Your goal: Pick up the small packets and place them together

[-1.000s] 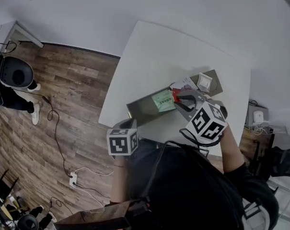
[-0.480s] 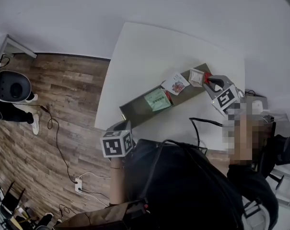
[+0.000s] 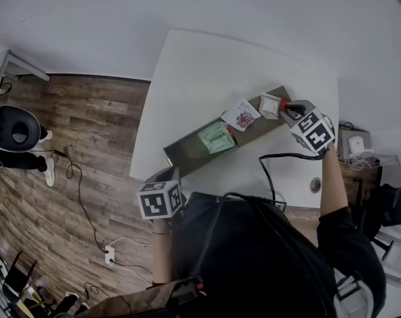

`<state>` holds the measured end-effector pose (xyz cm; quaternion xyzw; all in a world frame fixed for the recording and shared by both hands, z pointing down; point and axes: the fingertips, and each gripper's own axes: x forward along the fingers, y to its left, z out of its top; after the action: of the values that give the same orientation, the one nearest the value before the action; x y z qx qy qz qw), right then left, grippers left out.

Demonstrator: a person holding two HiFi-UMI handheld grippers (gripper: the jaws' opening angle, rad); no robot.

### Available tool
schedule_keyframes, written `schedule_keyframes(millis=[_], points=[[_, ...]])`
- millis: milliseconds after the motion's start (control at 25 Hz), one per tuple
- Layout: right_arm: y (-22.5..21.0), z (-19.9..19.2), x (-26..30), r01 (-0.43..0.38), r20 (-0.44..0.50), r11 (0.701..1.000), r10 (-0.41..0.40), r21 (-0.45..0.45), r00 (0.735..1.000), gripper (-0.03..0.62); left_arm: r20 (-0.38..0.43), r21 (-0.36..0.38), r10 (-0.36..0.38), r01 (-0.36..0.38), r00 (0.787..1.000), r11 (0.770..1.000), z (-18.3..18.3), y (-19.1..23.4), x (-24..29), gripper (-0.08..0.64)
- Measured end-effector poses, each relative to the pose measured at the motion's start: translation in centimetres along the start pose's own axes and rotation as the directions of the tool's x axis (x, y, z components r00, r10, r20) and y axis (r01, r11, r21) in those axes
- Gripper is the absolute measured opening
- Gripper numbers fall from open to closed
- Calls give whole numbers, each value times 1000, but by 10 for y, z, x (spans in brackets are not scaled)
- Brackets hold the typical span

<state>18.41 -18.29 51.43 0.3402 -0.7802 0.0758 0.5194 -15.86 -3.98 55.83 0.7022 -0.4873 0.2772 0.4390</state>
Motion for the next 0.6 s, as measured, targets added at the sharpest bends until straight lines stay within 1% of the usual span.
schedule_keyframes(millis=[440,600], points=[[-2,-8,12,-27,-25,1000,27,14,999,72,-9,1,2,-2,1000,1000,-1,0,0,0],[-1,-7,12,-35,-12,999,35,11,999,77,-14,5,4,-4,1000,1000,-1,-1,0,0]])
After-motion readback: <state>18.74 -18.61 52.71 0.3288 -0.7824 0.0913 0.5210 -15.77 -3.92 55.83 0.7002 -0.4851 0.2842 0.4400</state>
